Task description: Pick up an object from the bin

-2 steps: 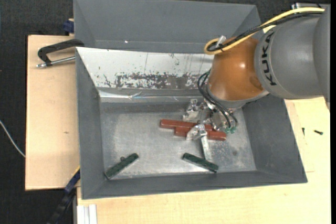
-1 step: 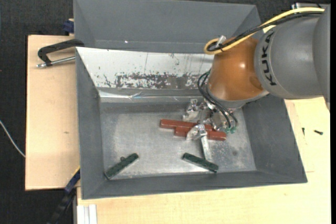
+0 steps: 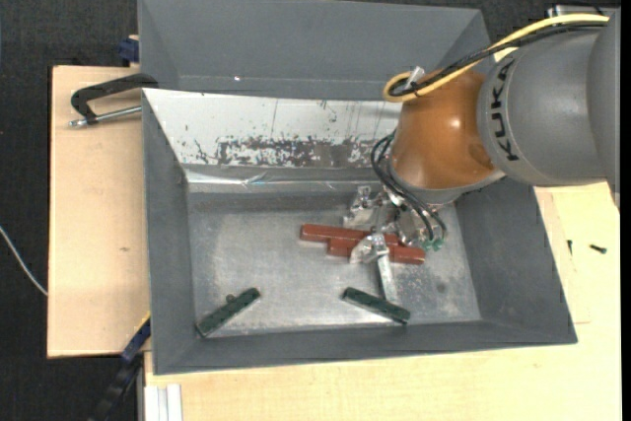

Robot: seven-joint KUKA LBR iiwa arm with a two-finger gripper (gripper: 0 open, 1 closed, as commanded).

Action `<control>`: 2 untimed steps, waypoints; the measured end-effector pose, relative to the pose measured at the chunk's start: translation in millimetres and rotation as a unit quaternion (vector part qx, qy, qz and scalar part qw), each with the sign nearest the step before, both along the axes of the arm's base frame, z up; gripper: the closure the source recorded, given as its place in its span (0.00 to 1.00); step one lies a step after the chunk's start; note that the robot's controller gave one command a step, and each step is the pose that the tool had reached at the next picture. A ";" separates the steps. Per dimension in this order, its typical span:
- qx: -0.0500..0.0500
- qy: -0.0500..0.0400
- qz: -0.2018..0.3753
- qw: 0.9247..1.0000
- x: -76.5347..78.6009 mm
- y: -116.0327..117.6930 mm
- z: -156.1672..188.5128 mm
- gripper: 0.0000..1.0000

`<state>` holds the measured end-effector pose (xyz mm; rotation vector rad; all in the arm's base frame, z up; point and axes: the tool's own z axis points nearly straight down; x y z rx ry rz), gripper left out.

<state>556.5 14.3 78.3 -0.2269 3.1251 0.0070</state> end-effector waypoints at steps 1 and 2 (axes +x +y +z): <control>0.000 0.000 0.000 1.000 0.0 0.0 0.0 1.00; 0.000 0.000 0.000 1.000 0.0 0.0 0.0 1.00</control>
Offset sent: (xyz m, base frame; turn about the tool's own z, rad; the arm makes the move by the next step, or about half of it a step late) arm 0.0000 0.0000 0.0000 0.0000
